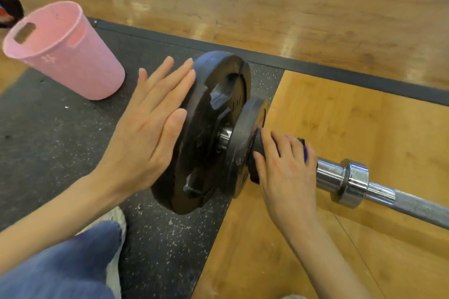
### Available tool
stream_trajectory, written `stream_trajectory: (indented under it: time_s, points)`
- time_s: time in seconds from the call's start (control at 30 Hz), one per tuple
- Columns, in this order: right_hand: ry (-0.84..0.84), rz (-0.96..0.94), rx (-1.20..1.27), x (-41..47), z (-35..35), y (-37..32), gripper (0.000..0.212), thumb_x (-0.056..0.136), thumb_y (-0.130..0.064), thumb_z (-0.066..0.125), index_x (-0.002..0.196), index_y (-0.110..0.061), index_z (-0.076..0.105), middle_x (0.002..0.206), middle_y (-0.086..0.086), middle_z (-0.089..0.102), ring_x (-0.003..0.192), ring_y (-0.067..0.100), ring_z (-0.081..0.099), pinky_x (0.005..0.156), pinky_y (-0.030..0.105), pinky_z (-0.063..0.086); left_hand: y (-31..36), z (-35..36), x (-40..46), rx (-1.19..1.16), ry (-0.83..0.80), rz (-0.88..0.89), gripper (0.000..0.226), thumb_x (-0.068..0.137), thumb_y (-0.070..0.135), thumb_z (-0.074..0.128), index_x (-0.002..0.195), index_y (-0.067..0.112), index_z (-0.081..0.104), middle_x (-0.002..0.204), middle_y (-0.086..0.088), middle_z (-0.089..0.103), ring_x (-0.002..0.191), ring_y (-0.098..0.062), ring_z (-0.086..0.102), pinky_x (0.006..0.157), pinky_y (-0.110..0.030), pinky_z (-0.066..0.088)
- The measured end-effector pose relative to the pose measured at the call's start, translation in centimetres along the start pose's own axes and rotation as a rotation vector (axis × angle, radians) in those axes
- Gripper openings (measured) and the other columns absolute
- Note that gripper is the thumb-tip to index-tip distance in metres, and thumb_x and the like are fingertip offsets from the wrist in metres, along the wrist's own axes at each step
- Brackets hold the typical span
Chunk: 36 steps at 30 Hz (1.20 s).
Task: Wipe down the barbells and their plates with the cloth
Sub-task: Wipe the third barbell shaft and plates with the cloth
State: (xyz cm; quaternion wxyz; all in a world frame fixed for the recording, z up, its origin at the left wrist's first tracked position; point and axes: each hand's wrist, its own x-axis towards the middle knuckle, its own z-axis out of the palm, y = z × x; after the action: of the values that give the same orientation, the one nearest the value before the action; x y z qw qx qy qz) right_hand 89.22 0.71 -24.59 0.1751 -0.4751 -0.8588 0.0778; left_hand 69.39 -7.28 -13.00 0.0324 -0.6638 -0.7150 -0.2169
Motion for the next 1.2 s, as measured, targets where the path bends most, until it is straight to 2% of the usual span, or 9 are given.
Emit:
stream_trajectory:
  time_s: [0.07, 0.2, 0.33, 0.43, 0.5, 0.63, 0.87, 1.03, 1.2]
  points:
    - [0.027, -0.041, 0.087, 0.0, 0.3, 0.5, 0.047, 0.104, -0.033, 0.033, 0.139, -0.012, 0.057, 0.131, 0.009, 0.062, 0.123, 0.032, 0.054, 0.105, 0.049, 0.039, -1.4, -0.3, -0.5, -0.006, 0.021, -0.007, 0.051, 0.106, 0.019, 0.026, 0.153, 0.001, 0.034, 0.162, -0.004, 0.029, 0.155, -0.019, 0.015, 0.127, -0.039, 0.003]
    - [0.084, 0.001, 0.25, -0.1, 0.7, 0.4, 0.043, 0.105, -0.028, 0.035, 0.132, -0.009, 0.062, 0.127, 0.007, 0.063, 0.117, 0.027, 0.051, 0.1, 0.042, 0.037, -3.7, -0.4, -0.3, -0.056, 0.071, -0.062, 0.052, 0.107, 0.02, 0.023, 0.151, -0.003, 0.035, 0.16, -0.007, 0.032, 0.154, -0.021, 0.017, 0.126, -0.032, 0.002]
    - [0.053, 0.082, 0.466, 0.0, -0.1, 0.2, 0.042, 0.104, -0.029, 0.035, 0.125, -0.01, 0.066, 0.122, 0.002, 0.065, 0.115, 0.016, 0.047, 0.1, 0.033, 0.037, -5.9, 0.0, 0.6, -0.072, 0.08, -0.056, 0.052, 0.108, 0.022, 0.022, 0.152, -0.002, 0.034, 0.161, -0.006, 0.031, 0.155, -0.018, 0.014, 0.127, -0.035, 0.0]
    - [0.011, 0.168, 0.633, 0.5, -2.2, 0.0, 0.029, 0.102, -0.023, 0.043, 0.121, -0.032, 0.062, 0.109, -0.018, 0.064, 0.107, 0.004, 0.05, 0.093, 0.009, 0.033, -7.1, 0.7, 0.9, -0.135, 0.062, -0.065, 0.053, 0.108, 0.026, 0.022, 0.153, -0.001, 0.034, 0.162, -0.004, 0.03, 0.155, -0.015, 0.012, 0.126, -0.046, 0.004]
    - [-0.01, 0.211, 0.668, 0.7, -3.9, -0.4, 0.031, 0.1, -0.024, 0.044, 0.118, -0.045, 0.059, 0.107, -0.027, 0.063, 0.107, -0.003, 0.052, 0.089, 0.007, 0.034, -8.1, 1.3, 1.2, -0.147, 0.037, -0.046, 0.055, 0.109, 0.029, 0.021, 0.153, -0.001, 0.034, 0.162, -0.004, 0.03, 0.155, -0.015, 0.012, 0.127, -0.041, 0.002]
    - [-0.012, 0.236, 0.607, 0.5, -7.0, -1.6, 0.027, 0.1, -0.026, 0.045, 0.115, -0.039, 0.064, 0.104, -0.03, 0.062, 0.105, 0.0, 0.056, 0.084, 0.008, 0.037, -10.5, 2.1, 2.3, -0.158, -0.026, 0.001, 0.058, 0.109, 0.034, 0.019, 0.153, -0.001, 0.035, 0.162, -0.004, 0.03, 0.155, -0.015, 0.012, 0.125, -0.028, -0.005]
    - [0.024, 0.155, 0.392, 1.5, -12.0, -5.9, 0.023, 0.101, -0.03, 0.046, 0.114, -0.046, 0.056, 0.111, -0.029, 0.061, 0.109, 0.004, 0.056, 0.088, 0.009, 0.037, -13.2, 2.1, 3.1, -0.184, -0.085, 0.096, 0.058, 0.109, 0.034, 0.02, 0.153, -0.001, 0.034, 0.162, -0.007, 0.031, 0.154, -0.019, 0.014, 0.126, -0.03, -0.003]
    - [0.07, 0.118, 0.281, 2.3, -14.2, -9.9, 0.028, 0.1, -0.03, 0.042, 0.123, -0.031, 0.058, 0.119, -0.026, 0.059, 0.117, -0.003, 0.051, 0.096, 0.005, 0.033, -15.2, 1.4, 3.4, -0.167, -0.143, 0.189, 0.063, 0.109, 0.039, 0.013, 0.152, -0.001, 0.035, 0.16, -0.009, 0.033, 0.153, -0.022, 0.017, 0.126, -0.03, -0.003]
    - [0.099, 0.11, 0.177, 3.2, -16.8, -14.9, 0.027, 0.102, -0.027, 0.041, 0.124, -0.029, 0.057, 0.123, -0.023, 0.057, 0.118, -0.002, 0.05, 0.097, 0.005, 0.033, -17.6, 0.8, 3.5, -0.135, -0.194, 0.235, 0.065, 0.109, 0.039, 0.01, 0.15, -0.004, 0.037, 0.159, -0.013, 0.035, 0.152, -0.027, 0.02, 0.126, -0.033, -0.002]
